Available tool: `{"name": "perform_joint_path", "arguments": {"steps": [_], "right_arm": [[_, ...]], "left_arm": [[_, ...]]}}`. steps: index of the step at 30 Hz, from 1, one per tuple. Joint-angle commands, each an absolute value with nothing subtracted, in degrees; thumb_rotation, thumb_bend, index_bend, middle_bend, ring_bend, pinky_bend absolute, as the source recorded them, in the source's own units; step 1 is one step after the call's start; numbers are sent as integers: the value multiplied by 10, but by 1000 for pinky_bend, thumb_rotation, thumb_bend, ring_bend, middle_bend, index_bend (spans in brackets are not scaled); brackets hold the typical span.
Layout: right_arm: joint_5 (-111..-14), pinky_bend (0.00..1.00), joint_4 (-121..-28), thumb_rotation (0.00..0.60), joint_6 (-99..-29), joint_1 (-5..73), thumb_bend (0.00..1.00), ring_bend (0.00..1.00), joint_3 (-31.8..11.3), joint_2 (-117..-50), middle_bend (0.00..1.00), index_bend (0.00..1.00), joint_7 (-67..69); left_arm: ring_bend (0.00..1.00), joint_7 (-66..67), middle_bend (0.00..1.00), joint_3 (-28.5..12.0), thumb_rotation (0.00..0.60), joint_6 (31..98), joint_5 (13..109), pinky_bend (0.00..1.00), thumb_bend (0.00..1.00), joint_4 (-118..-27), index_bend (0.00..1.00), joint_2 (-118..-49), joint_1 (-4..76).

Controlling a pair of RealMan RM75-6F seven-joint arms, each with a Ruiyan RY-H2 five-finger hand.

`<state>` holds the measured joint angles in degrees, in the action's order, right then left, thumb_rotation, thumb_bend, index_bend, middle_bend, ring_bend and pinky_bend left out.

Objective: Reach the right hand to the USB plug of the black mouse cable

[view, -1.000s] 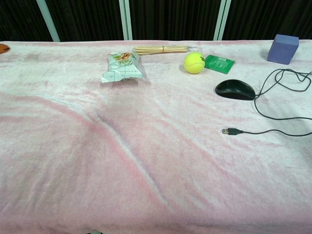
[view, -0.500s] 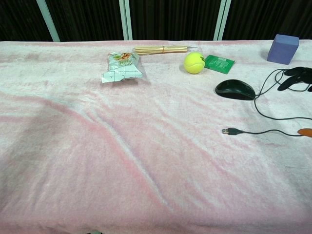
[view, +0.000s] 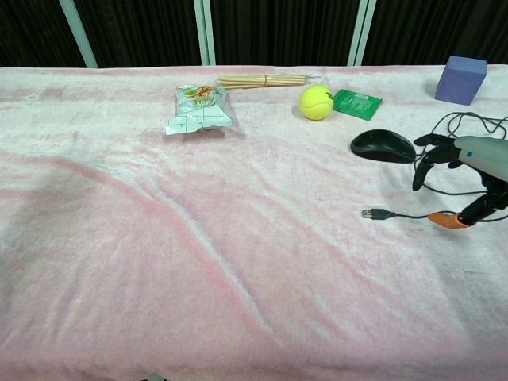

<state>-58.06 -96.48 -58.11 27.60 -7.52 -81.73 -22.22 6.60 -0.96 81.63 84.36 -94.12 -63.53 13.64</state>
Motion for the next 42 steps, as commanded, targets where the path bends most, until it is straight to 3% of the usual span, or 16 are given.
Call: {"name": "perform_joint_path", "arguments": {"steps": [1,42], "right_arm": [[-563,150,-944,600,-581,285,239,78,-83,-839,0,445,-223],[-537,150,-848,600,-565,309,259,78,-97,-938,0,537,-165]], "left_arm": [[0,66,53,-10,600,815,844,0,309,-940,130,-636,136],[0,75,53,-27,600,806,840,0,310,-933,131,-643,129]]}}
